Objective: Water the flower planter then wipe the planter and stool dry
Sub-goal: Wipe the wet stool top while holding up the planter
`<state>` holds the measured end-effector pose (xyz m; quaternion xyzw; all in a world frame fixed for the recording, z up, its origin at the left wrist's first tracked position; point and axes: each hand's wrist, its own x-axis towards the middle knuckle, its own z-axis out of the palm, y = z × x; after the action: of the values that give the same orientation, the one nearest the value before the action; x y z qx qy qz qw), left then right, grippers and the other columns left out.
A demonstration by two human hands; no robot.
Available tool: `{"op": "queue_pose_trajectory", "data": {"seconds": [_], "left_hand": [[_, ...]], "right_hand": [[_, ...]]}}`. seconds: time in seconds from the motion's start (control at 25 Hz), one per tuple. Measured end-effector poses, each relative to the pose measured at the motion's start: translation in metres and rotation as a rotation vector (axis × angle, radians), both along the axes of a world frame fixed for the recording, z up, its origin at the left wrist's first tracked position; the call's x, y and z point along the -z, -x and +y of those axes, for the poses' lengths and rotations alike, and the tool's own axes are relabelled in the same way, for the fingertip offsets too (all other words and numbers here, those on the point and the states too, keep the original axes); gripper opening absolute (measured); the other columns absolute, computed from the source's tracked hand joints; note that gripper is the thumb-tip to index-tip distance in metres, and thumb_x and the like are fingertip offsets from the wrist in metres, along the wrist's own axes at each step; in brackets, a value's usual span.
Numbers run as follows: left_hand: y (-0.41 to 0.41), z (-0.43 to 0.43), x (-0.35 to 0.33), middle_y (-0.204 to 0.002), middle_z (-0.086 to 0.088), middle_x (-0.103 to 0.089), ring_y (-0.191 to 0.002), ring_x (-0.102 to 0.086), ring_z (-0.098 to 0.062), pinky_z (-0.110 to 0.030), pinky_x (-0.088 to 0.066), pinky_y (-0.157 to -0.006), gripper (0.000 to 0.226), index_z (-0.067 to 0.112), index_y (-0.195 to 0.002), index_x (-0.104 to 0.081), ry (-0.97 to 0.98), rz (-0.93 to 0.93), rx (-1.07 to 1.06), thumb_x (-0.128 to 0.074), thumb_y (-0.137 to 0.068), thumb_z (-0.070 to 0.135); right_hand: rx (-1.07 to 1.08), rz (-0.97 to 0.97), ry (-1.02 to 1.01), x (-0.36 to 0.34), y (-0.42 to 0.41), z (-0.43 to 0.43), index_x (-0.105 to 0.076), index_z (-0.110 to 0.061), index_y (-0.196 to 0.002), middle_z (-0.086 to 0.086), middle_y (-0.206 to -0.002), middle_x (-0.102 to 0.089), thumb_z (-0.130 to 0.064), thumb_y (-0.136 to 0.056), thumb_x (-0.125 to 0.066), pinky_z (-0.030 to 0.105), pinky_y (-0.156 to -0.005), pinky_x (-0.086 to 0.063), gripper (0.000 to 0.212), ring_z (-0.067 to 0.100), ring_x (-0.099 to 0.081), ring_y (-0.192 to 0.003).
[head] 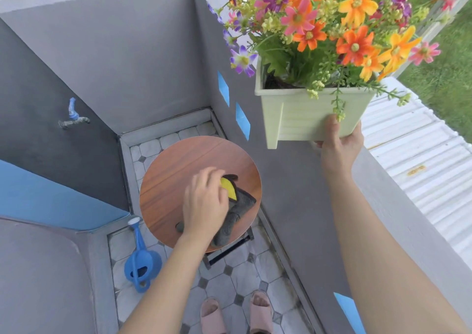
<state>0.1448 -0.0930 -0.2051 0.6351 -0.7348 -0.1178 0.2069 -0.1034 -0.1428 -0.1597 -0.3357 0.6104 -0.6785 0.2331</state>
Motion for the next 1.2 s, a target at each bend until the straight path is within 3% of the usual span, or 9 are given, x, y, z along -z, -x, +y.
{"op": "queue_pose_trajectory", "data": {"seconds": [0.16, 0.28, 0.36, 0.44, 0.56, 0.68, 0.84, 1.04, 1.2], "left_hand": [[0.026, 0.013, 0.041, -0.154, -0.016, -0.024, -0.138, -0.027, -0.039, -0.056, -0.034, -0.101, 0.06, 0.016, -0.143, -0.034, -0.328, -0.36, 0.069, -0.027, -0.094, 0.05], [0.026, 0.027, 0.056, -0.148, -0.008, -0.038, -0.131, -0.042, -0.035, -0.057, -0.047, -0.09, 0.055, 0.023, -0.14, -0.042, -0.308, -0.413, 0.354, -0.028, -0.093, 0.048], [0.022, 0.027, 0.058, -0.151, 0.002, -0.035, -0.135, -0.038, -0.027, -0.055, -0.045, -0.094, 0.05, 0.031, -0.141, -0.037, -0.256, -0.387, 0.45, -0.026, -0.095, 0.048], [0.012, 0.021, 0.056, -0.155, 0.006, -0.025, -0.139, -0.03, -0.024, -0.049, -0.039, -0.099, 0.05, 0.035, -0.144, -0.029, -0.277, -0.359, 0.346, -0.022, -0.096, 0.048], [-0.014, 0.007, 0.057, -0.157, 0.006, -0.017, -0.139, -0.024, -0.024, -0.043, -0.034, -0.097, 0.052, 0.035, -0.146, -0.022, -0.273, -0.294, -0.007, -0.019, -0.097, 0.05], [-0.051, -0.003, 0.058, -0.158, 0.003, -0.016, -0.136, -0.023, -0.028, -0.048, -0.03, -0.098, 0.054, 0.033, -0.147, -0.02, -0.299, -0.274, -0.266, -0.019, -0.096, 0.051], [-0.086, 0.003, 0.06, -0.157, -0.004, -0.017, -0.127, -0.027, -0.036, -0.054, -0.029, -0.098, 0.054, 0.025, -0.147, -0.024, -0.334, -0.228, -0.492, -0.022, -0.097, 0.047], [-0.077, 0.036, 0.065, -0.148, -0.021, -0.033, -0.111, -0.037, -0.048, -0.058, -0.035, -0.087, 0.05, 0.007, -0.14, -0.038, -0.288, -0.172, -0.592, -0.037, -0.099, 0.034], [-0.046, 0.074, 0.065, -0.133, -0.026, -0.051, -0.095, -0.049, -0.046, -0.051, -0.049, -0.065, 0.053, -0.001, -0.129, -0.051, -0.283, -0.243, -0.393, -0.033, -0.093, 0.034]], "right_hand": [[0.012, 0.034, -0.01, 0.004, 0.004, -0.002, -0.061, -0.051, -0.086, -0.008, -0.085, -0.06, -0.054, -0.078, -0.062, 0.063, -0.069, -0.052, 0.008, 0.022, -0.058, -0.083], [0.006, 0.05, -0.015, 0.004, 0.003, -0.002, -0.06, -0.054, -0.085, -0.007, -0.087, -0.06, -0.059, -0.077, -0.063, 0.063, -0.071, -0.052, 0.01, 0.022, -0.058, -0.086], [0.008, 0.064, -0.019, 0.003, 0.003, -0.002, -0.06, -0.054, -0.085, -0.006, -0.087, -0.059, -0.062, -0.077, -0.062, 0.064, -0.07, -0.052, 0.011, 0.023, -0.057, -0.084], [-0.001, 0.073, -0.024, 0.004, 0.004, 0.0, -0.06, -0.053, -0.086, -0.002, -0.088, -0.058, -0.07, -0.074, -0.061, 0.063, -0.071, -0.052, 0.021, 0.024, -0.055, -0.082], [0.001, 0.043, -0.027, 0.001, 0.002, 0.0, -0.06, -0.05, -0.086, 0.0, -0.086, -0.057, -0.07, -0.072, -0.062, 0.06, -0.068, -0.052, 0.025, 0.023, -0.052, -0.078], [0.006, 0.022, -0.015, -0.001, 0.0, 0.001, -0.059, -0.043, -0.086, -0.006, -0.08, -0.056, -0.057, -0.077, -0.062, 0.058, -0.062, -0.053, 0.017, 0.021, -0.052, -0.075], [0.01, 0.025, -0.017, -0.004, -0.001, 0.002, -0.058, -0.041, -0.089, 0.003, -0.088, -0.057, -0.052, -0.078, -0.061, 0.054, -0.062, -0.054, 0.016, 0.025, -0.054, -0.08], [0.014, -0.002, -0.006, -0.005, -0.002, 0.001, -0.059, -0.039, -0.086, -0.006, -0.082, -0.058, -0.047, -0.078, -0.062, 0.06, -0.063, -0.055, 0.011, 0.023, -0.055, -0.08], [-0.001, 0.009, 0.004, -0.005, -0.002, 0.002, -0.062, -0.046, -0.082, -0.002, -0.083, -0.057, -0.048, -0.078, -0.062, 0.059, -0.063, -0.054, 0.004, 0.024, -0.054, -0.079]]}}
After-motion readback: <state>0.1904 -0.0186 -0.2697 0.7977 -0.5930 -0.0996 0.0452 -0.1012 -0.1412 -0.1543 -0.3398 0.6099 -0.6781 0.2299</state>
